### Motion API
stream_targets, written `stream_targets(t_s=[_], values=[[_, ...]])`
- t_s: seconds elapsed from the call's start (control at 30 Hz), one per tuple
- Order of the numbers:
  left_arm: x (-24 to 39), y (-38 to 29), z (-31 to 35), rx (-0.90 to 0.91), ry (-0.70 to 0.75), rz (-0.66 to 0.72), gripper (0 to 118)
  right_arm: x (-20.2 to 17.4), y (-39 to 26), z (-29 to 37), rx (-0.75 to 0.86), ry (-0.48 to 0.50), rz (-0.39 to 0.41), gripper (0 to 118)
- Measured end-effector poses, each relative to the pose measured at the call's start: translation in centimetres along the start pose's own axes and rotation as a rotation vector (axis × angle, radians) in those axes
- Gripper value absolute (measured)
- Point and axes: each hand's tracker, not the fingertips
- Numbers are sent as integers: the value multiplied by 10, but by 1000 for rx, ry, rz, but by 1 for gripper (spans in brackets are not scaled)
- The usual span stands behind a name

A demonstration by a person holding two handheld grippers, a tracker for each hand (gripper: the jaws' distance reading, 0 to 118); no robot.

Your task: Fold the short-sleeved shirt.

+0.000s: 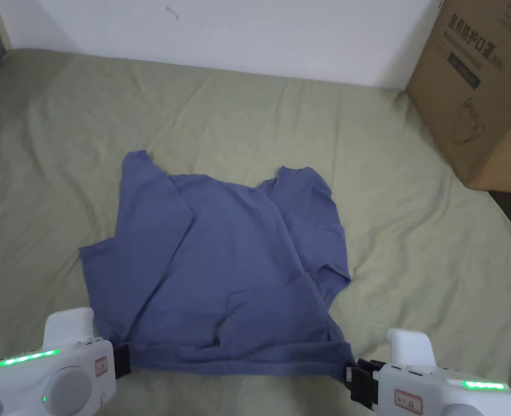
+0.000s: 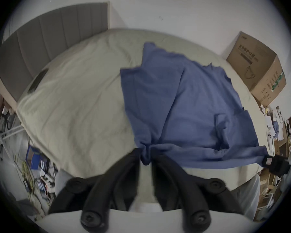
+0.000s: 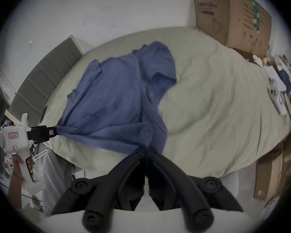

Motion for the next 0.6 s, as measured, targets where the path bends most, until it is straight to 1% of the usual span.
stream_targets(t_s=[0.03, 0.07, 0.1, 0.13, 0.2, 0.27, 0.33, 0.43, 0.6], values=[[-4, 0, 2, 6, -7, 10, 81, 1, -2, 0, -2, -7, -3, 44], [-8, 1, 5, 17, -14, 16, 102, 2, -2, 1, 4, -7, -2, 86], [-12, 3, 11, 35, -19, 30, 103, 3, 0, 4, 11, -12, -1, 107], [-17, 8, 20, 92, -10, 48, 103, 5, 4, 10, 33, -45, 0, 107], [-25, 25, 36, 158, 10, 59, 103, 6, 16, 23, 124, -93, 18, 118], [-30, 41, 56, 261, 14, 84, 103, 5, 31, 39, 194, -132, 60, 117], [-31, 59, 78, 403, 18, 81, 103, 1, 49, 58, 319, -180, 89, 117], [-18, 77, 105, 594, 68, 10, 103, -9, 72, 86, 518, -190, 96, 117], [16, 88, 138, 838, 104, -169, 103, -30, 98, 117, 737, -157, 88, 118]])
